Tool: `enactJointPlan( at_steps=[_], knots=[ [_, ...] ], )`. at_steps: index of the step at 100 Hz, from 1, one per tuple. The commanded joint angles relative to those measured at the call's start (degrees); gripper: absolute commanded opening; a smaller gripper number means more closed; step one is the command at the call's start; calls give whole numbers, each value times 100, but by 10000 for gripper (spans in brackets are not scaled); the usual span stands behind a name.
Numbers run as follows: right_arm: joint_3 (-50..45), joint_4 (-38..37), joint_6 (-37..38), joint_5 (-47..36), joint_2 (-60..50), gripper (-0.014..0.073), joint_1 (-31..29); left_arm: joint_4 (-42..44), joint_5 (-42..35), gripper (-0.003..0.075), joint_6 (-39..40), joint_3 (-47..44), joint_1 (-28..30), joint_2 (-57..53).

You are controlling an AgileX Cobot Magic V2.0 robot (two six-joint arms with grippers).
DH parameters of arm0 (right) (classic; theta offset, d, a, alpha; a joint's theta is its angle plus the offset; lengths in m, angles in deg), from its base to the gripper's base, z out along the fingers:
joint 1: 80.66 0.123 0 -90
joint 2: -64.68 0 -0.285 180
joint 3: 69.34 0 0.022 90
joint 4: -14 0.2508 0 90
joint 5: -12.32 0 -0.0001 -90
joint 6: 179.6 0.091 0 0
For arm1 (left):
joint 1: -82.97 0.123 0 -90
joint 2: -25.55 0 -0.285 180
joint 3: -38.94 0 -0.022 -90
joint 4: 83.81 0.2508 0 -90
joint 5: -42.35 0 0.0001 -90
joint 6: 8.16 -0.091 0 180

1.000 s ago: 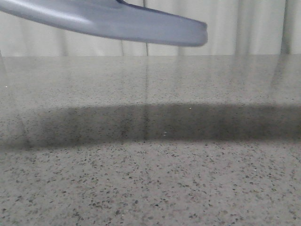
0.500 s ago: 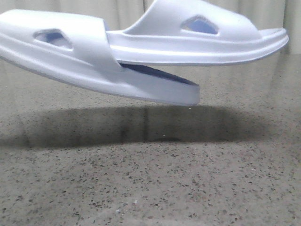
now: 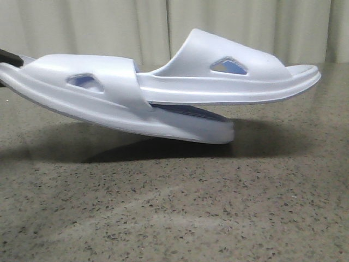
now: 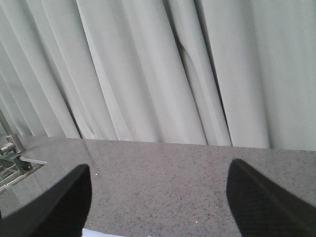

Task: Insert blue slippers together front up
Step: 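Nest the right-held slipper onto the left-held one and lower them, then open the right then left gripper and withdraw from the slippers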

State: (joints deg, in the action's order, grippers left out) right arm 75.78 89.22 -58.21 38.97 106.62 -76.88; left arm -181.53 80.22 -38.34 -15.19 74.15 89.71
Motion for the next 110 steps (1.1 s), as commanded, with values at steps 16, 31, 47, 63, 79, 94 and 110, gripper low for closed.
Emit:
enactJointPlan(
  at_steps=[16, 31, 47, 63, 79, 94, 110],
  knots=[
    [181, 125, -124, -9, -9, 498, 8, -498, 393, 16, -480, 160, -43, 414],
    [181, 125, -124, 53, -9, 498, 8, -498, 383, 16, -911, 160, -43, 512],
    [181, 125, -124, 91, -9, 498, 8, -486, 262, 16, -1065, 160, -43, 512],
    [181, 125, -124, 131, -9, 498, 8, -476, 256, 43, -1181, 160, -43, 512],
    [181, 125, -124, 197, -9, 498, 8, -476, 187, 173, -1183, 160, -43, 512],
    [181, 125, -124, 197, -9, 498, 8, -476, 53, 338, -1205, 160, -43, 512],
    [181, 125, -124, 197, -9, 498, 8, -476, -254, 461, -1441, 160, -43, 512]
  ],
)
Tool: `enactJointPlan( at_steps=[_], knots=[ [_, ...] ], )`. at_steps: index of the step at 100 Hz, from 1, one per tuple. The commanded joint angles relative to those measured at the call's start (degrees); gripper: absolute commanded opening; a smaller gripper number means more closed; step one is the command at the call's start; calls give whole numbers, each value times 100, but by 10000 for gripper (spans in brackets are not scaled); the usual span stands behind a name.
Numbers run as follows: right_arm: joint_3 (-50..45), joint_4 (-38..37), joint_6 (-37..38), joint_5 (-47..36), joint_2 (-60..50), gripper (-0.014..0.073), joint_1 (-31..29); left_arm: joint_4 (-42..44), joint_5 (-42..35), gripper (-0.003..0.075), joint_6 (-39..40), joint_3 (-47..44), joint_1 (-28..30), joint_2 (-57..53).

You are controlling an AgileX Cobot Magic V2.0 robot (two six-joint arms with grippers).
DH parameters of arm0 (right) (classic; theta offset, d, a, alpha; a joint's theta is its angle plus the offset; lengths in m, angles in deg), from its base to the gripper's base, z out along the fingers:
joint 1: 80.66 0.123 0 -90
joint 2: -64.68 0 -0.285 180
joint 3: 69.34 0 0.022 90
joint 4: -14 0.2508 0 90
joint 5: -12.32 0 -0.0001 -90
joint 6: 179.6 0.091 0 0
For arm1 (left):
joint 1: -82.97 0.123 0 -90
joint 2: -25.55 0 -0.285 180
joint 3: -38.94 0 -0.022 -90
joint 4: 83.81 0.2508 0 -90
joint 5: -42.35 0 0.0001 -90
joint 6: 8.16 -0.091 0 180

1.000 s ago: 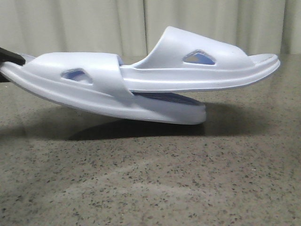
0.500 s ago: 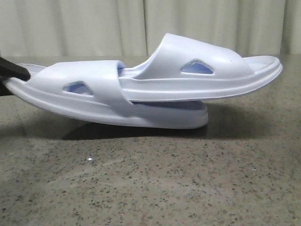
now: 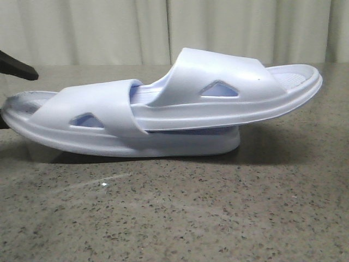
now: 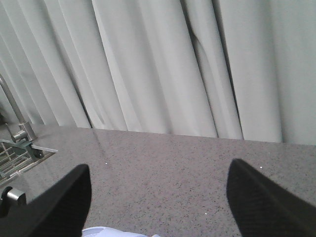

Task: Insert blue slippers together front up
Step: 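Open the right then left gripper and withdraw from the slippers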

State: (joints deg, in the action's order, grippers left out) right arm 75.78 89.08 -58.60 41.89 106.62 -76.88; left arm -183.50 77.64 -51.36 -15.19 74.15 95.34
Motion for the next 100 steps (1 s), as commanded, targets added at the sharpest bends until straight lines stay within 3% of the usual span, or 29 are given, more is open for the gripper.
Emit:
enactJointPlan(
  at_steps=[1, 36, 53, 67, 100],
  knots=[
    [181, 139, -84, -95, -9, 498, 8, -279, -11, 464, -159, 160, -43, -51],
    [181, 139, -84, -61, -9, 498, 8, -279, -1003, 472, -1131, 197, -43, -51],
    [181, 72, -84, -133, -9, 498, 8, -291, -1293, 472, -2077, 332, -43, -141],
    [181, -364, -84, -414, -9, 498, 8, -291, -1386, 472, -2781, 559, -43, -474],
    [-120, -1439, -84, -1236, -13, 498, 8, 95, -2408, 466, -3392, 767, -43, -2152]
  ],
)
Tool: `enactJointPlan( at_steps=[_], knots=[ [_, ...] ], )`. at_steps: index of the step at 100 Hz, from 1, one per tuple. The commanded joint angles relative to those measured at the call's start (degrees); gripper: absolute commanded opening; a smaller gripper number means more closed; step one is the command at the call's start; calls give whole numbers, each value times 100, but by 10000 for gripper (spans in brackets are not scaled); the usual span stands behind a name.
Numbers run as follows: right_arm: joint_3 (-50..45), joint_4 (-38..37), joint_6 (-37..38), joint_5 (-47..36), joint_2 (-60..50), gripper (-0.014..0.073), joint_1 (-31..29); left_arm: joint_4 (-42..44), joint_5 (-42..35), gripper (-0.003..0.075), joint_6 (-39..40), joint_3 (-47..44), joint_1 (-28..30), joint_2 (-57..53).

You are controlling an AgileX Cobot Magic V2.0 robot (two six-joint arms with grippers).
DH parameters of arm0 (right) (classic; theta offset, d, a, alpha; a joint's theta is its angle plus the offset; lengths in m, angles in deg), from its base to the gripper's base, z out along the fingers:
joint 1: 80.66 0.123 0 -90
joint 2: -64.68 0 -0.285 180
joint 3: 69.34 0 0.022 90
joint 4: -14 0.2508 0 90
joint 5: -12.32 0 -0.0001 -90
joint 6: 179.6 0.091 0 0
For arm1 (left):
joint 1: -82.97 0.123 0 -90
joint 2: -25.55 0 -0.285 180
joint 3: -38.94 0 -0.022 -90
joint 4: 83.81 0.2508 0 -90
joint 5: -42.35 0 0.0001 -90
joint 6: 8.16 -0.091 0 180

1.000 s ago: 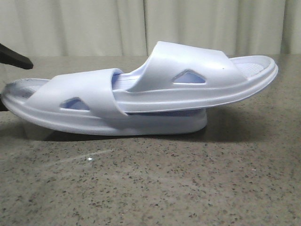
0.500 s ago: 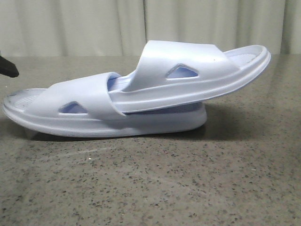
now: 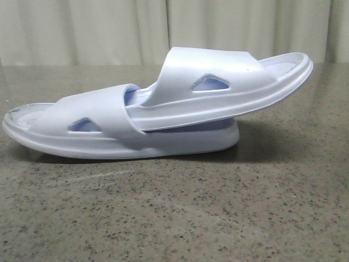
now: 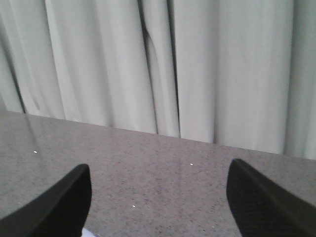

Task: Insert blue slippers together front up
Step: 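Open the right then left gripper and withdraw from the slippers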

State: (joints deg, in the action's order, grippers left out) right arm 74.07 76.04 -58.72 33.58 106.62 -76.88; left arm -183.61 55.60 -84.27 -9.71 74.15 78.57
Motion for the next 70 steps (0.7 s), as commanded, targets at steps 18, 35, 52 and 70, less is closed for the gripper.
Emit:
enactJointPlan(
  at_steps=[18, 35, 52, 70],
  knots=[
    [-287, -187, -109, -718, -94, 497, 8, 658, -537, 466, -101, 180, -43, -1416],
    [-795, -353, -144, -1481, -809, 497, 8, 683, -737, 466, -101, -128, -43, -2001],
    [-1282, -713, -144, -1560, -1907, 498, 8, 693, -716, 466, -101, -593, -43, -2441],
    [-1839, -733, -144, -1508, -2821, 498, 8, 836, -728, 466, -101, -1055, -43, -2814]
  ],
)
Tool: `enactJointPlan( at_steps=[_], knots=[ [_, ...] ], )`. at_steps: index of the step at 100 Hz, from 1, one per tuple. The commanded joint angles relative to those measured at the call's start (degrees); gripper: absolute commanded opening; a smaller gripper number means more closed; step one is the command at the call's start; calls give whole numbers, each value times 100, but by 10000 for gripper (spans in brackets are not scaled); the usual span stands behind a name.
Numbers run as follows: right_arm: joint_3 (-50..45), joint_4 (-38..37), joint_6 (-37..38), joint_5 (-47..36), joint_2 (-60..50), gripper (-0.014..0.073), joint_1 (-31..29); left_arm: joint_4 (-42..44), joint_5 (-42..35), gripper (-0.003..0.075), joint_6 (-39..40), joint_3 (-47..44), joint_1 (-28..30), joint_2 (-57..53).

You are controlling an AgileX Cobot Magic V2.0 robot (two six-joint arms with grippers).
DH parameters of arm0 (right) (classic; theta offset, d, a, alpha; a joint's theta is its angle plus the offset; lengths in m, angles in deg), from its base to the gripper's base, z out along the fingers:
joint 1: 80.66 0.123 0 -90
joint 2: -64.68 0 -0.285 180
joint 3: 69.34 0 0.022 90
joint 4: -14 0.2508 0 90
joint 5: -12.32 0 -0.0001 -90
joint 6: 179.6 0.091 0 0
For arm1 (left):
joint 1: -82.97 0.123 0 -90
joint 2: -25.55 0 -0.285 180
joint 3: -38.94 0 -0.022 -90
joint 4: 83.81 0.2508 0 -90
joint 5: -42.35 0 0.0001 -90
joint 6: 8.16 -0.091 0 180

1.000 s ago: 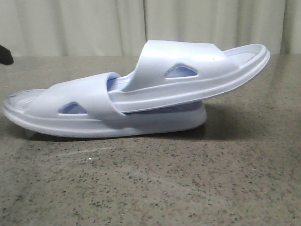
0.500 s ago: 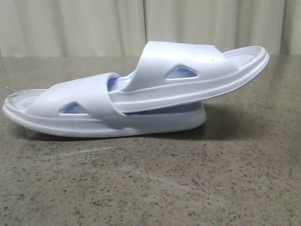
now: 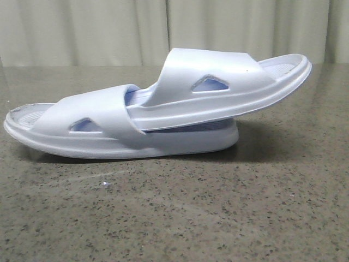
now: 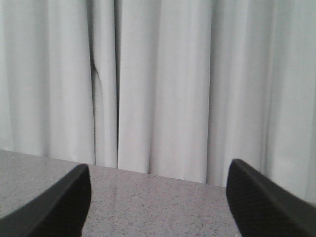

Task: Insert blue slippers together front up

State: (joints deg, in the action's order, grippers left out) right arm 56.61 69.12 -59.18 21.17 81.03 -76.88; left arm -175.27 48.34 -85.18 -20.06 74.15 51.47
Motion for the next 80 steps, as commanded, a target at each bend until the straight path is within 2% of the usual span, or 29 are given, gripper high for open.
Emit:
enactJointPlan(
  at_steps=[1, 31, 58, 70, 80],
  knots=[
    [-140, -42, -99, -267, -323, 497, 8, 1, -2, 466, -10, -51, -43, -130],
    [-1083, -42, -99, -289, -1007, 497, 8, 332, -24, 466, -10, -625, -43, -465],
    [-1171, -42, -99, -415, -1007, 484, 8, 332, -24, 466, -10, -711, -43, -465],
    [-1171, -42, -99, -470, -1007, 379, 8, 332, -24, 430, -10, -711, -43, -465],
    [-1171, -42, -99, -494, -1007, 208, 8, 322, -24, 353, -10, -711, -43, -465]
  ],
)
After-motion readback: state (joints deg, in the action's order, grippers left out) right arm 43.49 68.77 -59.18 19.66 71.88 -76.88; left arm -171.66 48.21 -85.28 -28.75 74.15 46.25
